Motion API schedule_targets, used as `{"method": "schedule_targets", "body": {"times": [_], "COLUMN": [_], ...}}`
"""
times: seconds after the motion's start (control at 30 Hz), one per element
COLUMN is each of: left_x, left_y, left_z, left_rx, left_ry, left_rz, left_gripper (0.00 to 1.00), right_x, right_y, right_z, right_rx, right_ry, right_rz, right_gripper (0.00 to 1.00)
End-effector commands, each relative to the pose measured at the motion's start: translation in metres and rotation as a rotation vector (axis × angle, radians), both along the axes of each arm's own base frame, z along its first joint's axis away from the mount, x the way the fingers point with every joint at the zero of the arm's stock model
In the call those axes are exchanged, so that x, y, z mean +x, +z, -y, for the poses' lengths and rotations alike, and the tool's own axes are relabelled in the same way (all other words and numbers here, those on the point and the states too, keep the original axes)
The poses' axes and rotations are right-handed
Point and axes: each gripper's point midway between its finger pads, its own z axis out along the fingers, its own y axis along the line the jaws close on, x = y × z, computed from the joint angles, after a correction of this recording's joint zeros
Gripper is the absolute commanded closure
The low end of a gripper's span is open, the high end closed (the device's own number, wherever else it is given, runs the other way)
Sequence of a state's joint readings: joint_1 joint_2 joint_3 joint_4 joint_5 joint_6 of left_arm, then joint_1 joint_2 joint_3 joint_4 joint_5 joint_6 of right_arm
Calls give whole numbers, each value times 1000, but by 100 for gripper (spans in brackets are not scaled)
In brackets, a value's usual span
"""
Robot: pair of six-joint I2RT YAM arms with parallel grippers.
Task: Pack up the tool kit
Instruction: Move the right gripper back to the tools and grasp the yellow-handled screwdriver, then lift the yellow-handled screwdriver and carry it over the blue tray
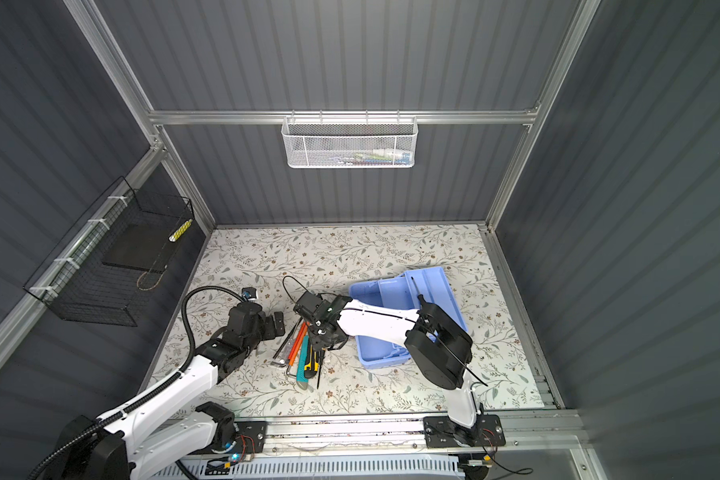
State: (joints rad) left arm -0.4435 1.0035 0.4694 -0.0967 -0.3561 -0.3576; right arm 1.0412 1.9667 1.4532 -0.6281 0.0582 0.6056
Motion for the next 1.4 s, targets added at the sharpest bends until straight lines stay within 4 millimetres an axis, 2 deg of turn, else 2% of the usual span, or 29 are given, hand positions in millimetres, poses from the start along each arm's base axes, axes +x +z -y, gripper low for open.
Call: {"method": "schedule_targets", "body": {"times": [0.0,0.33,0.7,1.0,1.23,1.37], "left_x": [4,5,3,3,3,4], "left_y": [10,7,10,10,10,10], "left_z": [-1,-6,-9,-9,-9,-8], "left_rx": [47,83,77,77,78,79], "left_ry": [-32,-15,-4,-2,-3,-4], "left_rz": [15,1,20,20,19,17], "left_gripper": [1,1,1,1,1,1], "right_x": [0,-3,-2,4,1,0], "right_y": [-6,-24,-44,-37,-27,-29], "right_z": [-3,-2,0,13,23,22], "right_rx": [-30,-68,-125,-129,-136,-131], "right_ry": [2,7,-14,-58,-53,-48], "right_rz": [-18,-54,-83,-57,-41,-50], "right_gripper": [46,47,57,63,62,62]}}
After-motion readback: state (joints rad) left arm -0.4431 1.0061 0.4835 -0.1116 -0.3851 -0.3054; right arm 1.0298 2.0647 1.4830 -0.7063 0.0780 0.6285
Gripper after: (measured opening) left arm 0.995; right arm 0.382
